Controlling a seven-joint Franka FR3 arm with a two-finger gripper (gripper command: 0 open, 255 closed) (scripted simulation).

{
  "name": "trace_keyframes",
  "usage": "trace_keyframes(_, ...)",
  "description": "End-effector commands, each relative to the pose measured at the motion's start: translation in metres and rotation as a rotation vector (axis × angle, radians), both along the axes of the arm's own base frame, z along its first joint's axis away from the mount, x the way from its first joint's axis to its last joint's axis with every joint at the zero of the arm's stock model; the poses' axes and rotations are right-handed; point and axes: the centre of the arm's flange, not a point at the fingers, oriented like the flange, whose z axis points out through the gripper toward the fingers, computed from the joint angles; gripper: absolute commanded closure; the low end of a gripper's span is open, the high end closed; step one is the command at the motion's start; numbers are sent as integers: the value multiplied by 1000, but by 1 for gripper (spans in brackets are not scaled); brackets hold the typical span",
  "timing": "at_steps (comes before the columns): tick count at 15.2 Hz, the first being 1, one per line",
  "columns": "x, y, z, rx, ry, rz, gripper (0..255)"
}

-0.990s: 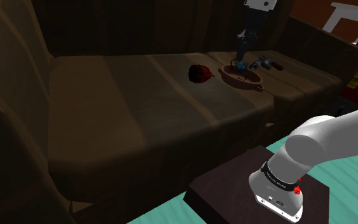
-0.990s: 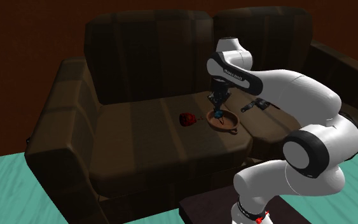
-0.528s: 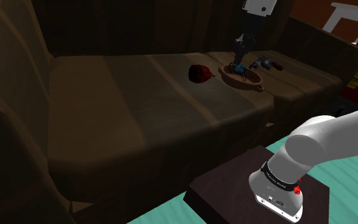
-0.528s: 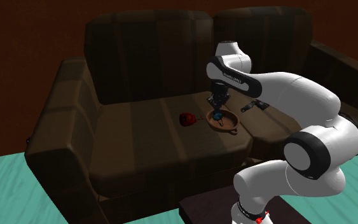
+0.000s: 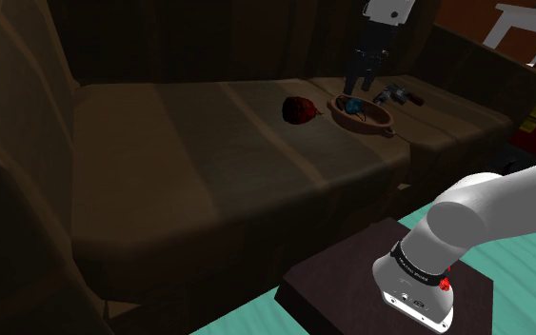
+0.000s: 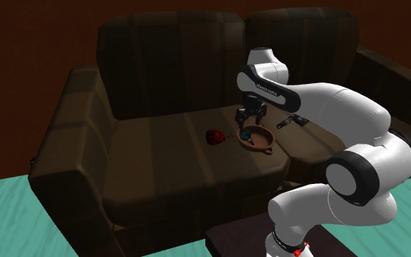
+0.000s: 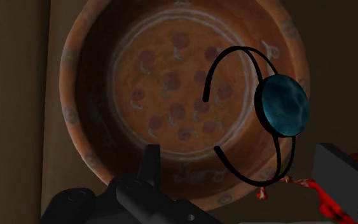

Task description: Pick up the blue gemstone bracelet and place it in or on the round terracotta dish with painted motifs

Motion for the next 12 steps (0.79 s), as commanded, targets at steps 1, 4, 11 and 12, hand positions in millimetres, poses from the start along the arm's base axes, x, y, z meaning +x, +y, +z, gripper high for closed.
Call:
trace_keyframes(1,0,0,13,0,0,0,0)
trace_keyframes(4,1,-1,50,0,0,0,0)
trace_keyframes(11,1,-1,50,0,0,0,0)
trace_keyframes(12,1,-1,50,0,0,0,0)
